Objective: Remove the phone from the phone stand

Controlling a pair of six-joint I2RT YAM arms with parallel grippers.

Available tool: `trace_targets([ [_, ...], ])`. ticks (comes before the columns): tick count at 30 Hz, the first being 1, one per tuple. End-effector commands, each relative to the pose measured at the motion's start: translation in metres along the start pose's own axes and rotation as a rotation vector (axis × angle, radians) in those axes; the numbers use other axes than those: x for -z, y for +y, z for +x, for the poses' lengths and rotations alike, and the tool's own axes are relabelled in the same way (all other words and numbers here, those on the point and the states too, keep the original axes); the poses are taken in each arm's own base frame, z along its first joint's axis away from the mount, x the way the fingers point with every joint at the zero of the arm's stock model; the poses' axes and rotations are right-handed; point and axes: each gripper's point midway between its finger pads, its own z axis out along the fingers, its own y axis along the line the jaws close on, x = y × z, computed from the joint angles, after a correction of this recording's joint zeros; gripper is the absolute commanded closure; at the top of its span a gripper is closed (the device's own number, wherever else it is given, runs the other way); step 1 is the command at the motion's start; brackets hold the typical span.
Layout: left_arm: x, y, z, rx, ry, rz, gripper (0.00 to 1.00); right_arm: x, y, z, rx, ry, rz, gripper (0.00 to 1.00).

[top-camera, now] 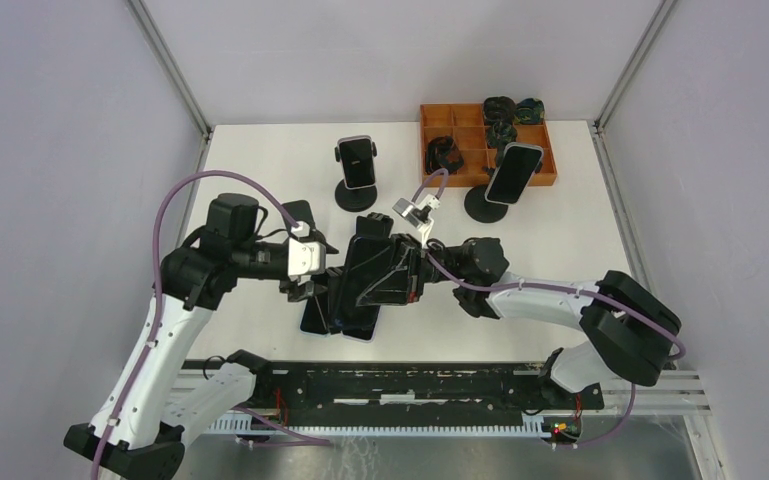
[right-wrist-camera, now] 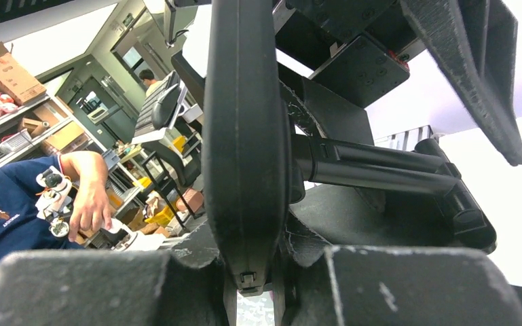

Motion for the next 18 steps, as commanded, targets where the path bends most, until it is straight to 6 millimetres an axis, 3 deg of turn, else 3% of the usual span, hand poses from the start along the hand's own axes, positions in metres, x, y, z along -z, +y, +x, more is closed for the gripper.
trace_targets([
  [1,0.003,-0.003,-0.013,-0.088,-0.044,0.022,0.30,-0.018,0.042,-0.041,0.160,-0.100,-0.151,1.00],
  [7,0.003,-0.001,-0.018,-0.100,-0.053,0.025,0.43,-0.029,0.040,-0.042,0.145,-0.100,-0.159,1.00],
  [11,0.004,-0.001,-0.019,-0.129,-0.055,0.018,0.62,-0.030,0.034,-0.042,0.131,-0.097,-0.136,1.00],
  [15,0.007,0.000,-0.018,-0.178,-0.042,0.012,0.94,-0.029,0.026,-0.039,0.116,-0.090,-0.100,0.99],
  [18,0.008,0.000,-0.015,-0.198,-0.023,0.011,0.98,-0.024,0.016,-0.039,0.105,-0.093,-0.047,0.86],
])
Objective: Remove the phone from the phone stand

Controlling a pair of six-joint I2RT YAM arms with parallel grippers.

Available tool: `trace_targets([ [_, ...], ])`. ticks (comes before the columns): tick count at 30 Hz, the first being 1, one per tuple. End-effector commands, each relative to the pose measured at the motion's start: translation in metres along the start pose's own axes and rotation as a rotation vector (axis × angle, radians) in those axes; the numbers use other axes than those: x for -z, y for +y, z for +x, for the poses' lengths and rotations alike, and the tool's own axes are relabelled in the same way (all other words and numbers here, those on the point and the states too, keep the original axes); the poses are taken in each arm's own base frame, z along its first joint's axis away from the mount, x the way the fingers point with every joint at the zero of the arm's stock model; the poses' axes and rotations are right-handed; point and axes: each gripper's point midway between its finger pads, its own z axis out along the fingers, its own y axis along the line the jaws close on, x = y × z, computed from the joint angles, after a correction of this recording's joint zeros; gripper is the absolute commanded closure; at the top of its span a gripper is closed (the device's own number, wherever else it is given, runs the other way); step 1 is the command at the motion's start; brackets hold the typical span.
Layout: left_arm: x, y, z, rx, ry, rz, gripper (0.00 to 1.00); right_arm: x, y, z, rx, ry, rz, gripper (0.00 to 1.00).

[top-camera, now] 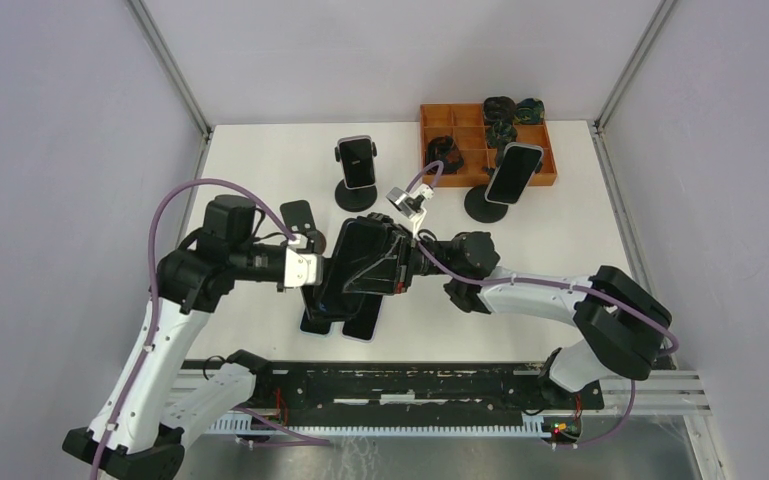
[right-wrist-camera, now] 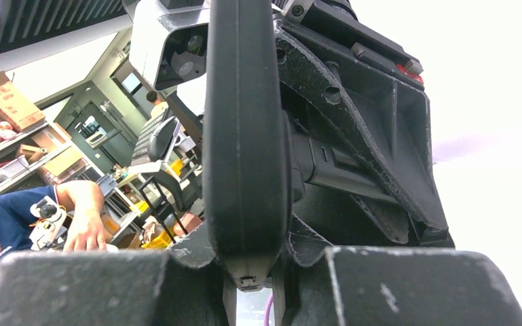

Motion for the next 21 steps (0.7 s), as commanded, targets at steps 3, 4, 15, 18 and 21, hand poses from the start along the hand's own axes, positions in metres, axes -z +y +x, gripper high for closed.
trace_targets([
  [3,0.006,-0.001,-0.007,-0.079,0.003,0.012,0.98,0.005,0.013,-0.023,0.101,-0.050,0.001,0.80],
  [4,0.006,-0.002,-0.006,-0.086,0.008,0.016,0.98,0.009,0.010,-0.024,0.094,-0.059,0.022,0.77],
  [15,0.008,-0.005,-0.001,-0.105,0.034,0.022,0.98,0.029,-0.008,-0.032,0.075,-0.092,0.136,0.78],
  [18,0.009,-0.004,0.002,-0.106,0.049,0.016,0.98,0.035,-0.006,-0.032,0.069,-0.092,0.149,0.88],
  [21,0.009,-0.003,0.008,-0.105,0.074,0.011,0.98,0.047,-0.002,-0.034,0.082,-0.090,0.170,0.90],
])
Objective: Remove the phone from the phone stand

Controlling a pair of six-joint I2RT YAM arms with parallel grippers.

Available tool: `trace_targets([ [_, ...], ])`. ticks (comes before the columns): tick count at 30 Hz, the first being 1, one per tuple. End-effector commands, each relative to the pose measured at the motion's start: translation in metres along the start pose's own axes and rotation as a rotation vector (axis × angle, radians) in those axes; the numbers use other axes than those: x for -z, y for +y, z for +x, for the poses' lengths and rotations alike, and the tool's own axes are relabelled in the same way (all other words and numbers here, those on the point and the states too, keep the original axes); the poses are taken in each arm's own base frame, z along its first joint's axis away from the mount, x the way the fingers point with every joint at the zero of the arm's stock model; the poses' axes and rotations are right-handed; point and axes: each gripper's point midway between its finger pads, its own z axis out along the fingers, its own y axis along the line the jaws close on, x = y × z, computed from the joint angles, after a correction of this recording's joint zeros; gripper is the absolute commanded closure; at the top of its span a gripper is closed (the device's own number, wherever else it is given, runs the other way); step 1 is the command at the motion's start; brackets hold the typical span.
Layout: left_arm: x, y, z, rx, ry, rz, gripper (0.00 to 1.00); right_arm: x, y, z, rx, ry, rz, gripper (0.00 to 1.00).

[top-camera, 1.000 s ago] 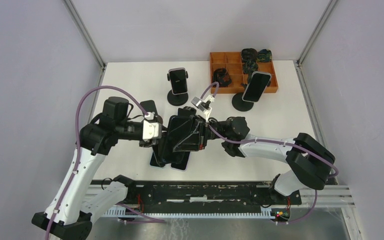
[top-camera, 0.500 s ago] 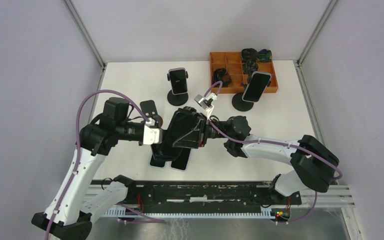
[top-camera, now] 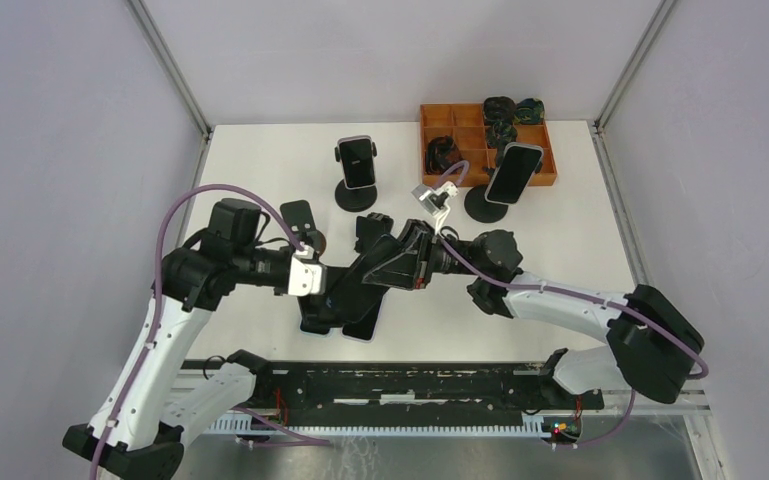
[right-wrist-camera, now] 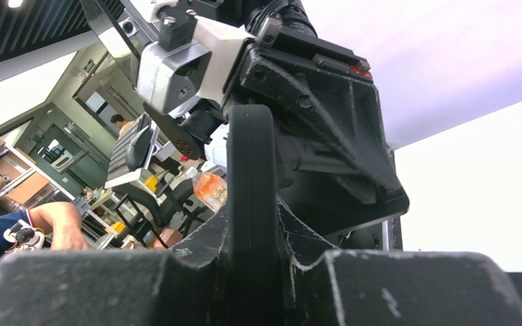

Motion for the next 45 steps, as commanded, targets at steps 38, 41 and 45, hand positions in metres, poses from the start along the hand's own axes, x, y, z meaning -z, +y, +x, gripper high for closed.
trace_targets([
  [38,0.012,0.009,-0.013,-0.080,0.004,-0.050,0.98,0.200,-0.203,0.166,-0.300,0.641,0.912,0.64],
  [41,0.012,0.010,-0.013,-0.078,0.001,-0.046,0.98,0.208,-0.215,0.161,-0.272,0.655,0.989,0.50],
  [45,0.011,0.010,-0.013,-0.077,-0.003,-0.041,0.98,0.211,-0.225,0.142,-0.189,0.633,1.070,0.25],
])
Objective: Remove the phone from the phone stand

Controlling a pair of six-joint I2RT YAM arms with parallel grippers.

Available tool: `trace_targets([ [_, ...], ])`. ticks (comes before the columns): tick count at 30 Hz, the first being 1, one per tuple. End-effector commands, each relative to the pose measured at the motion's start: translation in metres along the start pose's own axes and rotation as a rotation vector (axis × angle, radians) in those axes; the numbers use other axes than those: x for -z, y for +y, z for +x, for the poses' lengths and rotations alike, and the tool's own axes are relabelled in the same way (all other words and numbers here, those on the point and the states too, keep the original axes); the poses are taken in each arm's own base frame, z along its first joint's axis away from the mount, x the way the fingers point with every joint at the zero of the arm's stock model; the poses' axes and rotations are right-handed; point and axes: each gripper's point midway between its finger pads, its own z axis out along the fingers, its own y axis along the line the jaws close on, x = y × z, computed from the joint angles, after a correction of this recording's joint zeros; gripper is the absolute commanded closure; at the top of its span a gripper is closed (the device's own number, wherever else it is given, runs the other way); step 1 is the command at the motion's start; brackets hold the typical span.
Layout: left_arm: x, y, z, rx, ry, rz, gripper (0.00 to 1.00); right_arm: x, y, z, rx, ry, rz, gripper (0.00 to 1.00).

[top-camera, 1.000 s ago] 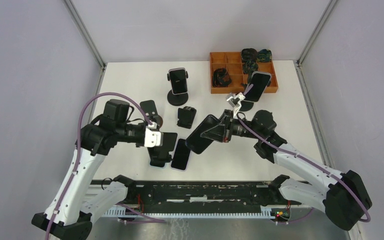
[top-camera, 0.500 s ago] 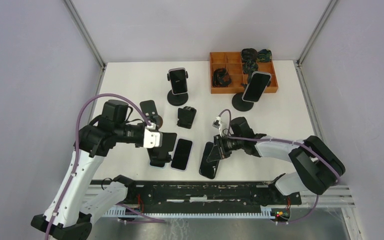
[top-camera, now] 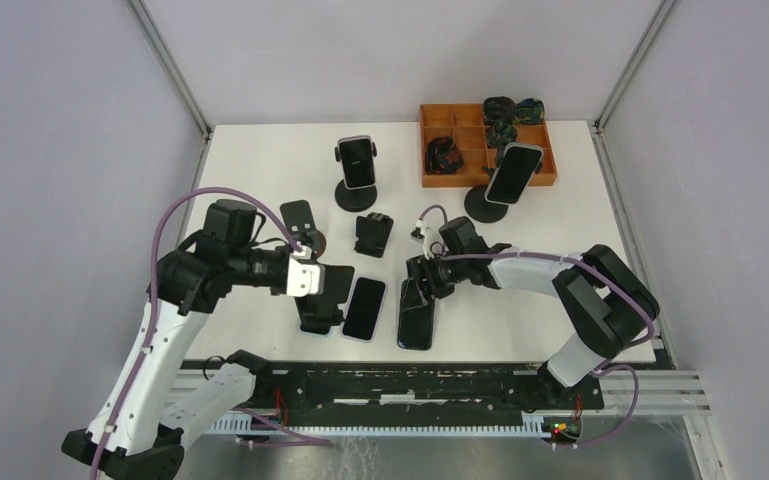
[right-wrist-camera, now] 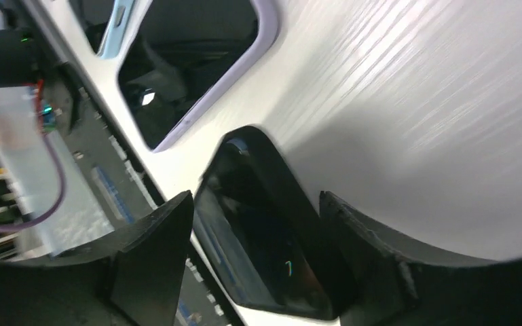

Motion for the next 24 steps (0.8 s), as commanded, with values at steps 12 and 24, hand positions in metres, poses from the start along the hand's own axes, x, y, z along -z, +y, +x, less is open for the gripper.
trace_targets([
  [12,0.002,0.005,-0.015,-0.068,-0.056,-0.002,0.98,0.072,-0.020,-0.056,0.152,-0.242,0.416,0.02],
  [24,-0.001,0.006,-0.022,-0.080,-0.101,0.004,0.98,0.137,0.230,-0.080,0.466,-0.575,-0.485,0.06],
])
